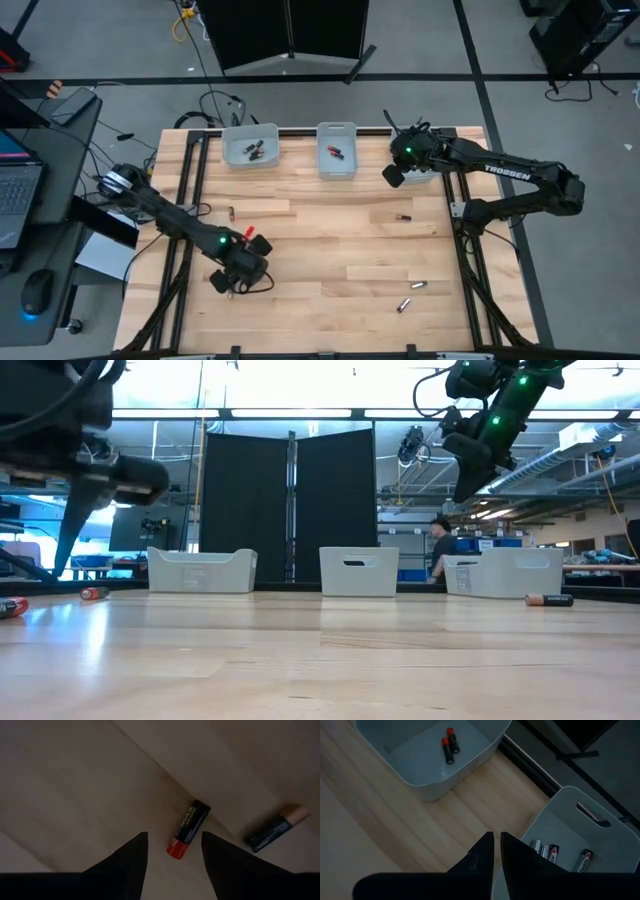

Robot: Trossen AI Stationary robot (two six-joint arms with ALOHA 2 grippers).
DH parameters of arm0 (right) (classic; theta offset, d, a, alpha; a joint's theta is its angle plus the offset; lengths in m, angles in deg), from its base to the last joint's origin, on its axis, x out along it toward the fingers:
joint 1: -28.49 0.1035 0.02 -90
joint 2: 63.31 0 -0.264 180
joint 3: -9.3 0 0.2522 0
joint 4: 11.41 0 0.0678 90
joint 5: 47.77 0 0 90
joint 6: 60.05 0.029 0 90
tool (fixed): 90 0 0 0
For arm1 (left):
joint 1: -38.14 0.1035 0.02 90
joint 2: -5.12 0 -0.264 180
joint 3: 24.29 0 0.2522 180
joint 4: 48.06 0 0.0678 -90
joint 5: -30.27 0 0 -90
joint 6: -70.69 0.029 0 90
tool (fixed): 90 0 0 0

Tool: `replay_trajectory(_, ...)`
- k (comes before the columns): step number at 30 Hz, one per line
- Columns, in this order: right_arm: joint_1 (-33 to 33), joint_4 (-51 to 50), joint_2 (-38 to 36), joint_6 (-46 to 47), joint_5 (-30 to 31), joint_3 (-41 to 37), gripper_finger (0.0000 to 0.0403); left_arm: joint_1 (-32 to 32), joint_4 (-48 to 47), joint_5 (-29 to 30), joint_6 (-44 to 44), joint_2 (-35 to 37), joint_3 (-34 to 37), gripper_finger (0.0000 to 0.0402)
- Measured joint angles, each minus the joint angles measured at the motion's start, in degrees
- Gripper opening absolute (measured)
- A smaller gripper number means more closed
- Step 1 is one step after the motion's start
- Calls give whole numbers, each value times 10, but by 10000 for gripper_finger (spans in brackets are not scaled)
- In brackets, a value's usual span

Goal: Sort batteries
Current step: Put the bottom black orange battery into the middle bin

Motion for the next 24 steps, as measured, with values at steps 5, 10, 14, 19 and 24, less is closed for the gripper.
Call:
replay_trajectory(5,0,0,0,0,0,0,43,-1,-1,0,33,-35,0,193)
replay_trajectory(10,0,0,0,0,0,0,43,-1,-1,-1,37,-48,0,185)
replay_trajectory(14,0,0,0,-3,0,0,41,-1,14,-14,37,-48,9,157)
replay_trajectory(19,0,0,0,-5,0,0,37,-1,44,-34,37,-45,35,98)
replay_trajectory(24,0,0,0,-11,0,0,36,-2,45,-36,33,-45,38,46)
